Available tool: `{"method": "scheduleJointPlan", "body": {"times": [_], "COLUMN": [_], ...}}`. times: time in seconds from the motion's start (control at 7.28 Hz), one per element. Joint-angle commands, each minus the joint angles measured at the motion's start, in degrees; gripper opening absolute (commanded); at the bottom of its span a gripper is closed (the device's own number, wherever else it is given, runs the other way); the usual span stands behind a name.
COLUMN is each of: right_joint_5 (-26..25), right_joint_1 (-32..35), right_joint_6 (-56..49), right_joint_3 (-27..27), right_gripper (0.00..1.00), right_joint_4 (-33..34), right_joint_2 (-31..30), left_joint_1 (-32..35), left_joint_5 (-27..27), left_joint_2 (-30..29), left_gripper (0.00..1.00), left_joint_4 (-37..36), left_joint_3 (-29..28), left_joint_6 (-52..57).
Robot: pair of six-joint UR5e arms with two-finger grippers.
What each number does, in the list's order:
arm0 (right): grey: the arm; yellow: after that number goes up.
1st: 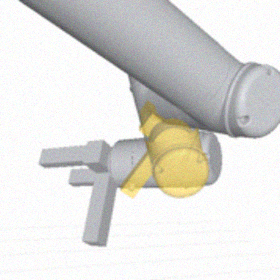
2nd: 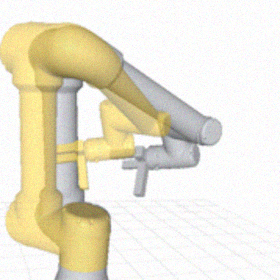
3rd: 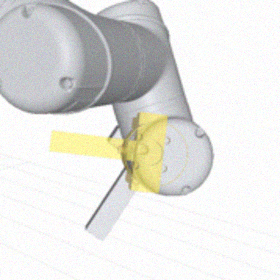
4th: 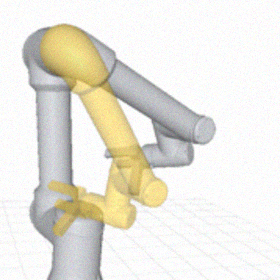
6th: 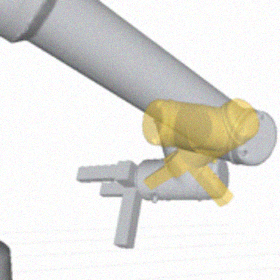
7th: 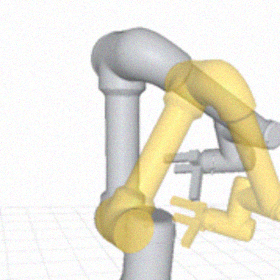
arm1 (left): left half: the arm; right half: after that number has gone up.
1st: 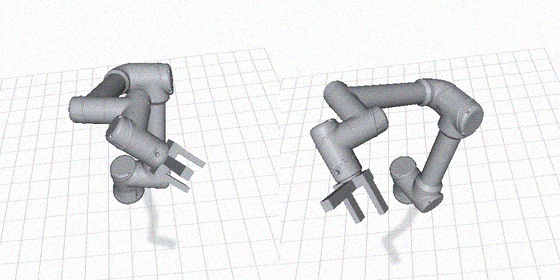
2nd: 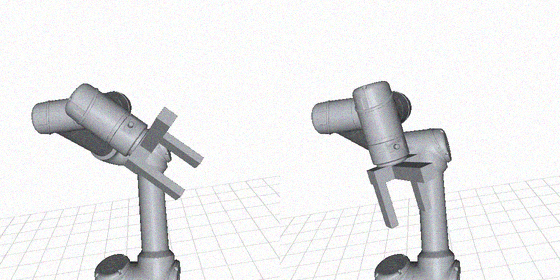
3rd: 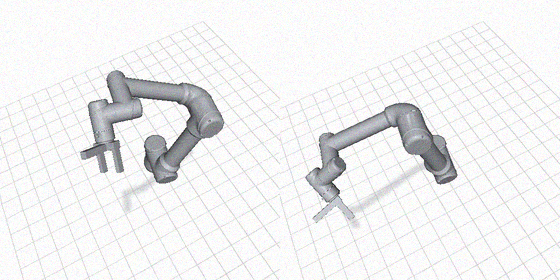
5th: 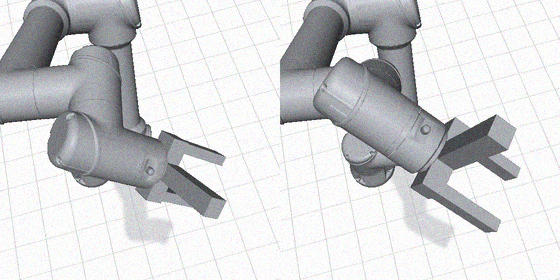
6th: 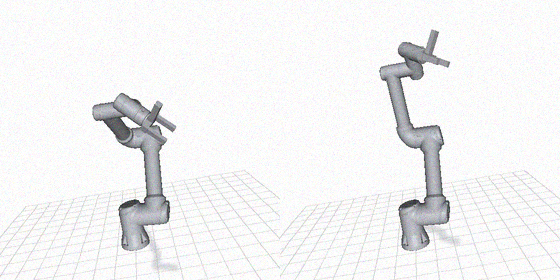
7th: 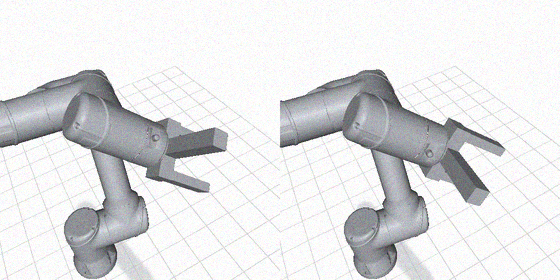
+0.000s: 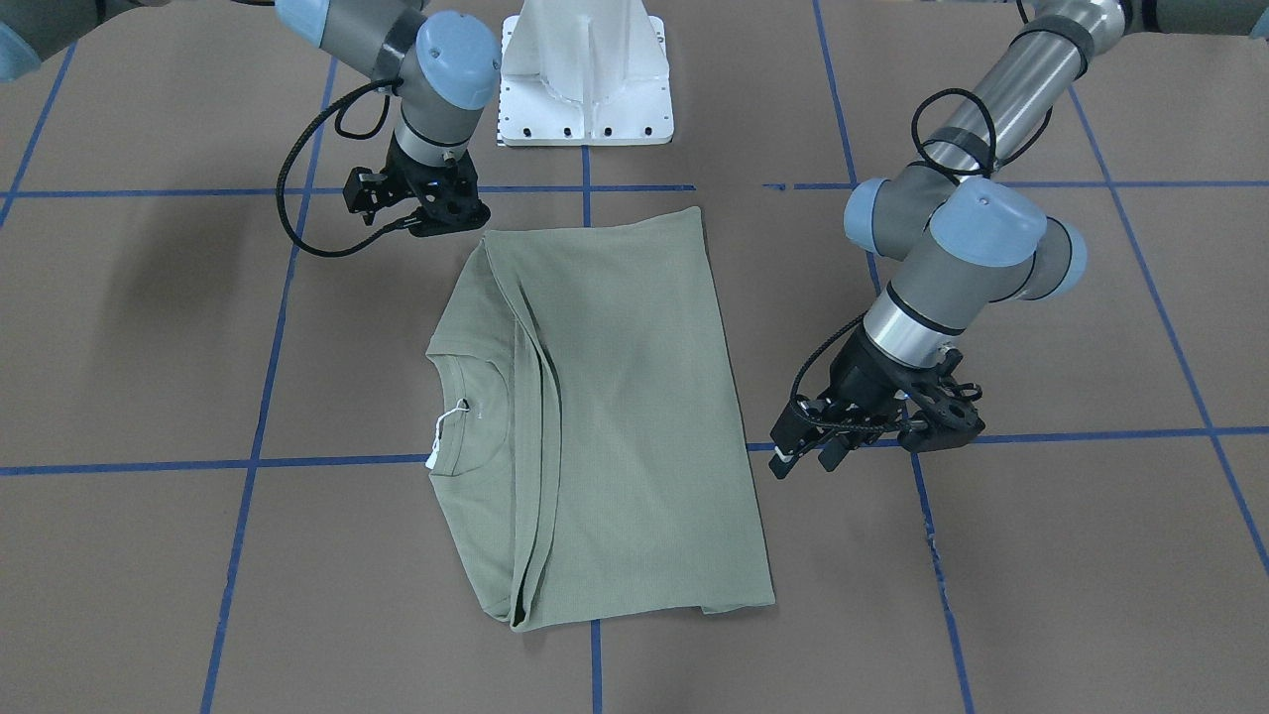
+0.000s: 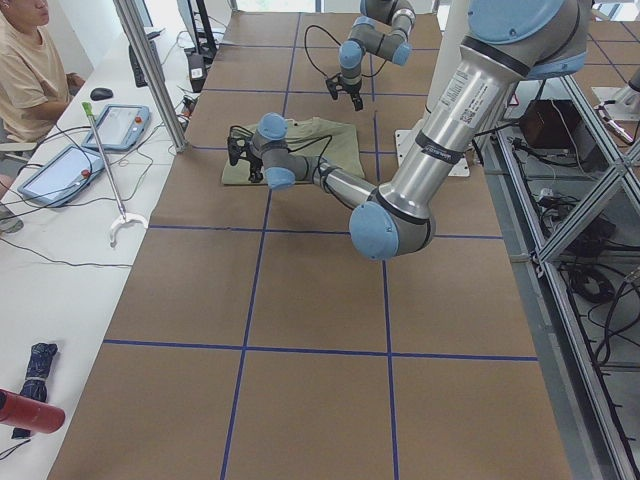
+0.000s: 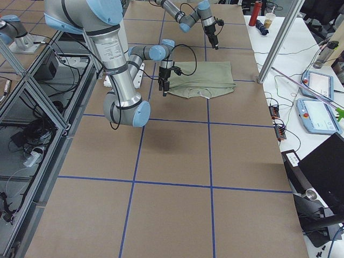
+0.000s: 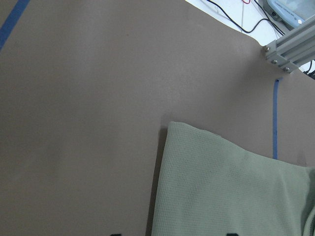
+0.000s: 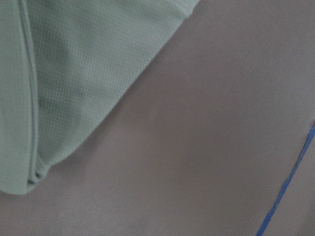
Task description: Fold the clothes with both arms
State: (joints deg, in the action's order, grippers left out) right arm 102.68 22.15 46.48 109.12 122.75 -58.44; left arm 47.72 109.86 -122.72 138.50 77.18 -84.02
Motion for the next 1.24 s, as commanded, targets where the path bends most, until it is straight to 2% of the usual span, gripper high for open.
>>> {"method": "scheduleJointPlan", "body": {"times": [0.0, 0.14, 0.27, 0.41, 0.55, 0.82, 0.96, 1.1], "right_joint_5": [-0.2, -0.2, -0.11, 0.15, 0.76, 4.35, 5.42, 5.51], "right_joint_1": [3.58, 4.82, 4.92, 4.92, 5.01, 6.14, 6.32, 6.24], "right_joint_6": [0.54, 0.62, 3.24, 8.48, 11.23, 12.93, 14.15, 14.25], "right_joint_3": [-4.41, -8.18, -12.05, -16.35, -17.35, -18.06, -18.24, -18.24], "right_gripper": [1.0, 1.0, 0.98, 0.8, 0.64, 0.52, 0.31, 0.16], "right_joint_4": [-9.92, -16.25, -18.67, -24.52, -28.15, -30.46, -30.56, -30.56], "right_joint_2": [2.88, 4.28, 6.99, 8.5, 8.17, 7.99, 7.9, 7.72], "left_joint_1": [0.0, 0.0, 0.0, 0.0, 0.0, 0.0, 0.0, 0.0], "left_joint_5": [0.0, 0.0, 0.0, 0.0, 0.0, 0.0, 0.0, 0.0], "left_joint_2": [0.12, 0.12, 0.12, 0.12, 0.12, 0.12, 0.12, 0.12], "left_gripper": [0.77, 0.77, 0.77, 0.77, 0.77, 0.77, 0.77, 0.77], "left_joint_4": [-0.07, -0.07, -0.16, -0.16, -0.16, -0.07, -0.07, -0.07], "left_joint_3": [0.61, 0.61, 1.04, 1.13, 1.13, 1.13, 1.13, 1.13], "left_joint_6": [0.0, 0.0, -0.09, -0.26, -0.44, -0.53, -0.53, -0.53]}}
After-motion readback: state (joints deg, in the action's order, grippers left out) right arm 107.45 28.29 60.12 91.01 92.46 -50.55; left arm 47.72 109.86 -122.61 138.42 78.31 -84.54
